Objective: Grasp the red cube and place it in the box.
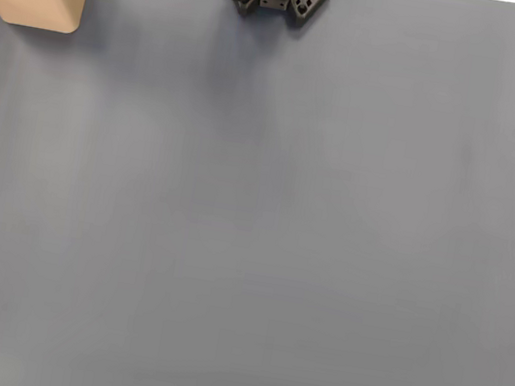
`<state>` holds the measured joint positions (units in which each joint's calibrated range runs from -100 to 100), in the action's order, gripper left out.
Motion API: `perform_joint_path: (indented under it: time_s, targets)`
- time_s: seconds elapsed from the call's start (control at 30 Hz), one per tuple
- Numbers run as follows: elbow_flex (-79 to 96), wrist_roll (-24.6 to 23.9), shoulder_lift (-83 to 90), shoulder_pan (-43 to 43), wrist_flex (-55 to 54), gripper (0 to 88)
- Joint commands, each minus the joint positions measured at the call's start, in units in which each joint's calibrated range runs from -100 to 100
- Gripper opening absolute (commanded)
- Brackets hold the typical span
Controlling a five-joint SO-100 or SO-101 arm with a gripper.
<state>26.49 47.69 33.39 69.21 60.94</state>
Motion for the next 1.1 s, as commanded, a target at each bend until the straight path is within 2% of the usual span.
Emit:
perform_joint_path:
  time_s: [0.0,0.57,1.07]
  targets:
    - [-0.9,0.1,2.1,-1.5,0.0,0.0]
    - [-0.9,0.8,4.4,-17.9,0.2,0.0]
    - [2.1,1.1,6.7,-41.2,0.7,0.0]
